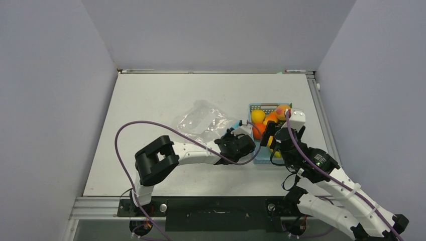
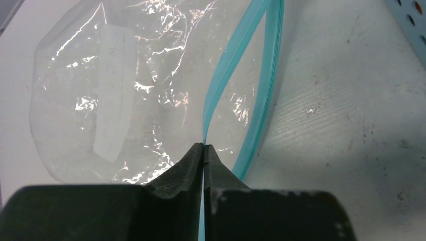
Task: Place the food in the zip-top bag and seal the zipper
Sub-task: Pick up the zipper food storage bag at the center of the board.
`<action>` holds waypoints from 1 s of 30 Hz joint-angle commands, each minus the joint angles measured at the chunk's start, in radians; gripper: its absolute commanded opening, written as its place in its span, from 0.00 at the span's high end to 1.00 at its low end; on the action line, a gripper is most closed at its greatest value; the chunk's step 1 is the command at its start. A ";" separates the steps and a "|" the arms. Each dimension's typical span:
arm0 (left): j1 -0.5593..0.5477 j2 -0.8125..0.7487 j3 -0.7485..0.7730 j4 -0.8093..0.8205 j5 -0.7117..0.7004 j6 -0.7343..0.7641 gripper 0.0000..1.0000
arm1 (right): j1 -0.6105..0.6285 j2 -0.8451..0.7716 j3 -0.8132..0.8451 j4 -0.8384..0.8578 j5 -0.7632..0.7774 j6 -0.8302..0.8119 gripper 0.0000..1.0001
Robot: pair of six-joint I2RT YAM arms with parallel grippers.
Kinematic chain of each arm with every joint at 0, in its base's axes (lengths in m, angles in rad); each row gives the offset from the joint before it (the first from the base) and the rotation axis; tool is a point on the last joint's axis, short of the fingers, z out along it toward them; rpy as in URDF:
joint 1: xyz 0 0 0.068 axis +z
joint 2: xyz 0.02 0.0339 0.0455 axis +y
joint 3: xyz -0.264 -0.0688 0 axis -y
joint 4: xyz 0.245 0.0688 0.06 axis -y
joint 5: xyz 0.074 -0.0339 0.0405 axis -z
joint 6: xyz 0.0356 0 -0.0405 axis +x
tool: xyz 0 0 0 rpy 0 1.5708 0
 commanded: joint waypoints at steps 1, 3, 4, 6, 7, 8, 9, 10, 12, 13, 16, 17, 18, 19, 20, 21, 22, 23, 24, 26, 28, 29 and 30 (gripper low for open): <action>-0.005 -0.100 0.042 -0.025 -0.030 0.007 1.00 | 0.006 0.007 0.040 0.037 0.005 -0.005 0.24; -0.005 -0.123 0.041 -0.038 -0.025 0.006 1.00 | 0.007 0.003 0.038 0.041 0.007 -0.005 0.24; -0.005 -0.132 0.039 -0.044 -0.022 0.004 1.00 | 0.005 0.001 0.037 0.044 0.007 -0.004 0.24; -0.005 -0.156 0.039 -0.059 -0.014 0.000 1.00 | 0.006 -0.003 0.035 0.048 0.003 -0.001 0.25; -0.005 -0.168 0.040 -0.070 -0.007 -0.003 1.00 | 0.007 -0.003 0.034 0.050 0.002 0.001 0.25; -0.005 -0.178 0.041 -0.076 -0.003 -0.008 1.00 | 0.005 -0.004 0.033 0.052 -0.001 0.002 0.25; -0.005 -0.186 0.042 -0.083 0.003 -0.012 1.00 | 0.005 -0.005 0.033 0.056 -0.005 0.004 0.25; -0.005 -0.199 0.043 -0.090 0.012 -0.013 1.00 | 0.005 -0.006 0.033 0.060 -0.010 0.005 0.25; -0.005 -0.217 0.051 -0.116 0.028 -0.017 1.00 | 0.006 -0.006 0.033 0.066 -0.022 0.009 0.25; -0.005 -0.226 0.056 -0.128 0.029 -0.024 1.00 | 0.006 -0.006 0.033 0.070 -0.027 0.012 0.25; -0.008 -0.260 0.064 -0.163 0.050 -0.036 1.00 | 0.006 -0.006 0.030 0.096 -0.055 0.017 0.25; -0.009 -0.270 0.068 -0.173 0.056 -0.041 1.00 | 0.006 -0.003 0.028 0.106 -0.067 0.020 0.25; -0.009 -0.283 0.071 -0.183 0.061 -0.044 1.00 | 0.006 0.000 0.025 0.119 -0.082 0.022 0.25; -0.009 -0.293 0.075 -0.195 0.067 -0.048 1.00 | 0.006 0.003 0.020 0.132 -0.100 0.026 0.25; -0.010 -0.304 0.078 -0.205 0.070 -0.052 1.00 | 0.006 0.008 0.016 0.148 -0.125 0.030 0.25; -0.010 -0.312 0.081 -0.215 0.075 -0.055 1.00 | 0.007 0.014 0.010 0.164 -0.143 0.035 0.25; -0.010 -0.322 0.084 -0.225 0.081 -0.059 1.00 | 0.007 0.019 0.005 0.179 -0.161 0.039 0.25; -0.010 -0.331 0.086 -0.233 0.087 -0.064 1.00 | 0.006 0.027 -0.001 0.195 -0.175 0.045 0.25; -0.010 -0.340 0.089 -0.241 0.093 -0.067 1.00 | 0.006 0.034 -0.007 0.210 -0.189 0.051 0.25; -0.010 -0.360 0.095 -0.255 0.109 -0.075 1.00 | 0.006 0.053 -0.020 0.244 -0.212 0.069 0.25; -0.010 -0.376 0.102 -0.268 0.136 -0.081 1.00 | 0.007 0.071 -0.033 0.278 -0.241 0.083 0.26; -0.010 -0.382 0.105 -0.272 0.143 -0.084 1.00 | 0.007 0.079 -0.038 0.295 -0.257 0.091 0.26; -0.010 -0.388 0.111 -0.278 0.150 -0.088 1.00 | 0.007 0.085 -0.044 0.311 -0.270 0.100 0.26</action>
